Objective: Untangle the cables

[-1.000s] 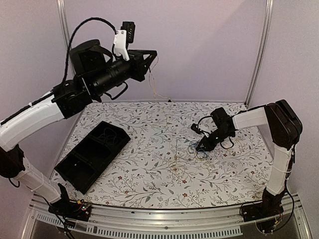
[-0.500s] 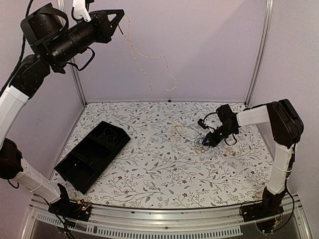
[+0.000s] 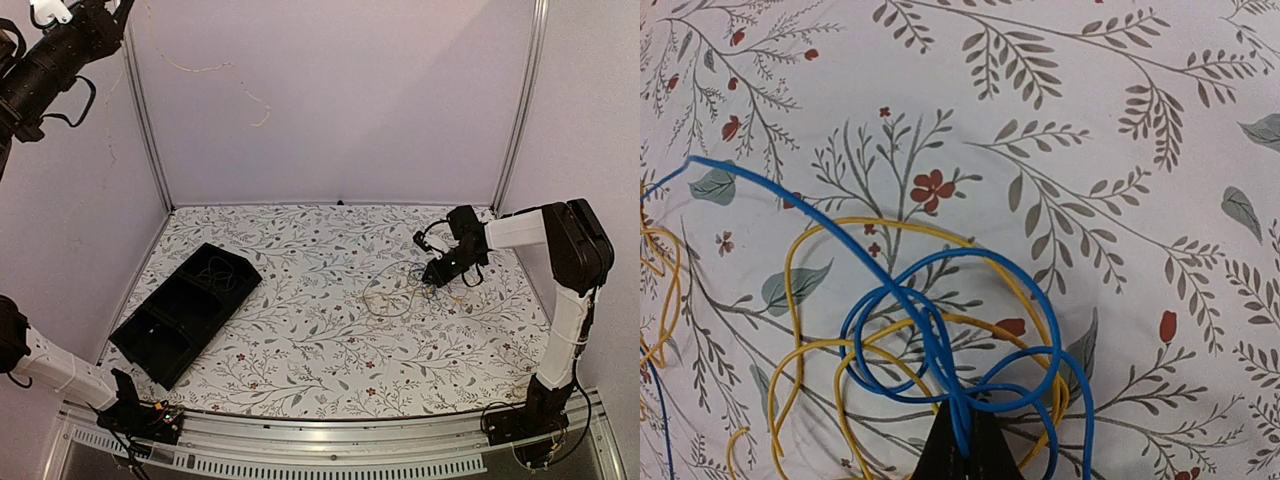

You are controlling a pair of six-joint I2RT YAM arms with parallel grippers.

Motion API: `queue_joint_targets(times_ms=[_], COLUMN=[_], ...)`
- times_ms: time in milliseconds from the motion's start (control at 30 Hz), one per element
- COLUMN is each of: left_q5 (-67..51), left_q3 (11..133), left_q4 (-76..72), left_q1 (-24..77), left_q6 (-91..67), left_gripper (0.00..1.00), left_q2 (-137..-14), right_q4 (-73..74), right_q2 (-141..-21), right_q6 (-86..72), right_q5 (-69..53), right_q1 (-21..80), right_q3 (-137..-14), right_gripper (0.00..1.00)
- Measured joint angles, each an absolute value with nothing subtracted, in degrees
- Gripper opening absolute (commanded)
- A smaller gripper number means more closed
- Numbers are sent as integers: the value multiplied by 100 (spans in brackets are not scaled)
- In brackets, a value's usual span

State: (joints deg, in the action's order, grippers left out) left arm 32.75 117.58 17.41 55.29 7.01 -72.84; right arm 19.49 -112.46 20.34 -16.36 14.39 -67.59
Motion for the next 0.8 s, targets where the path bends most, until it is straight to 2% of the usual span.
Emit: queue_joint_targets(times_ms=[100, 200, 300, 567, 800], left_q5=[3658, 3924, 4029, 3708, 2818], left_q3=[11679, 11509, 11170, 10053, 9126], left_q4=[1750, 1850, 2053, 3157, 3712], left_q1=[5531, 5533, 5533, 5382, 4797], left_q6=[825, 849, 779, 187, -467], left_gripper=[0, 0, 0, 0, 0], left_q2=[-7017, -6803, -6740, -7057, -6914], right_q4=[1959, 2010, 2182, 3065, 3492], right_q2=[-11246, -11238, -11146, -10226, -8969], right_q6=[2038, 2045, 2204, 2596, 2926], right_q5=[-1636, -1638, -1647, -1957, -2462], right_q1=[1341, 1278, 1227, 1170, 1170], right_q3=[-6770, -6790, -6788, -6799, -7094], right_gripper=[12, 33, 46, 69, 75])
